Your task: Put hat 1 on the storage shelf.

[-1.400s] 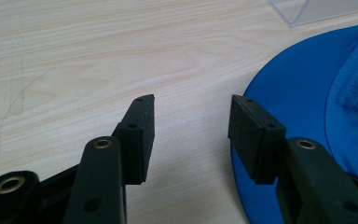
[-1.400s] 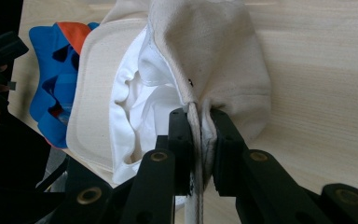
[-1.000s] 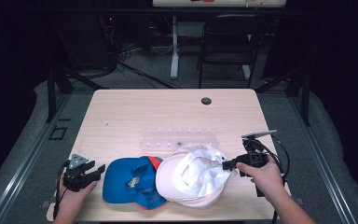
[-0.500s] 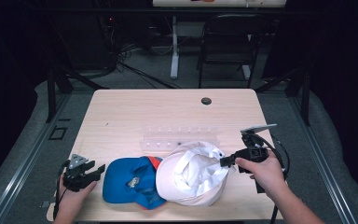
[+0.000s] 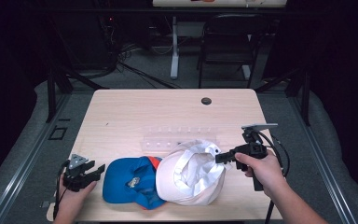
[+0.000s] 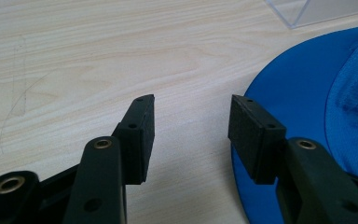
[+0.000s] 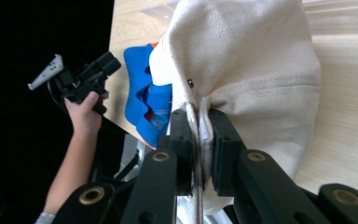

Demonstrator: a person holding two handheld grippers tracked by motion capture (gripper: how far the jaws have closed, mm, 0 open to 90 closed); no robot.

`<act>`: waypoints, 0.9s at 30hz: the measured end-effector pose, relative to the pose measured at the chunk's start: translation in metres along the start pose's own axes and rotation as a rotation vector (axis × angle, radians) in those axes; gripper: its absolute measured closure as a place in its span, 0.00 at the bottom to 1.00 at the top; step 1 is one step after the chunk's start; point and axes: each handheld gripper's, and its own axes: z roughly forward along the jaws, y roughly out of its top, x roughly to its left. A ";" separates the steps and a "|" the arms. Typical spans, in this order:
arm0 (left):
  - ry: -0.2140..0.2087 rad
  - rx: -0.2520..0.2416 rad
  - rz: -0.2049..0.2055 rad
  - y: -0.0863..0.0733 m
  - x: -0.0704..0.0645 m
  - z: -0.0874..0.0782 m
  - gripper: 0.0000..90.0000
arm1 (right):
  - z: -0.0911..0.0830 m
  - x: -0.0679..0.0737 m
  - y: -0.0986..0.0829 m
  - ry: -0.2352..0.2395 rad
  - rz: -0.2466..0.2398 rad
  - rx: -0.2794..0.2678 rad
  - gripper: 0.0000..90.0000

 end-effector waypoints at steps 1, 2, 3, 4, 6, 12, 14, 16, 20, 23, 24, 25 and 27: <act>0.000 0.000 0.000 0.000 0.000 0.000 0.57 | -0.001 -0.001 0.001 0.007 -0.006 0.010 0.91; 0.000 0.000 0.000 0.000 0.000 0.000 0.57 | -0.002 -0.001 0.001 0.019 0.001 0.013 0.91; -0.001 0.000 0.000 0.000 0.000 0.000 0.57 | -0.002 -0.002 0.001 0.032 0.002 0.017 0.91; -0.001 0.003 0.004 0.000 0.000 0.000 0.57 | -0.002 -0.002 0.001 0.048 0.015 0.012 0.91; -0.001 0.000 0.001 0.000 0.000 0.000 0.57 | -0.002 -0.002 0.002 0.068 0.029 0.014 0.91; 0.000 0.003 0.001 0.000 0.000 0.000 0.57 | -0.002 0.002 0.003 0.185 0.071 0.001 0.91; -0.001 0.004 0.002 0.000 0.000 0.001 0.57 | -0.001 0.005 0.003 0.226 0.083 -0.011 0.91; -0.002 0.006 0.004 0.000 0.000 0.001 0.57 | -0.001 0.007 0.005 0.276 0.082 -0.009 0.91; -0.003 0.015 0.003 0.000 0.001 -0.001 0.57 | 0.003 0.013 0.008 0.349 0.086 -0.018 0.91; -0.002 0.013 0.001 0.000 0.002 0.000 0.57 | 0.006 0.018 0.010 0.395 0.091 -0.028 0.91; -0.002 0.006 -0.001 0.000 0.002 0.000 0.57 | 0.006 0.020 0.010 0.398 0.091 -0.026 0.91; -0.002 0.007 -0.001 0.000 0.002 0.000 0.57 | 0.007 0.022 0.011 0.403 0.096 -0.033 0.91; -0.002 0.012 0.001 0.000 0.002 0.000 0.57 | 0.006 0.025 0.012 0.413 0.084 -0.028 0.91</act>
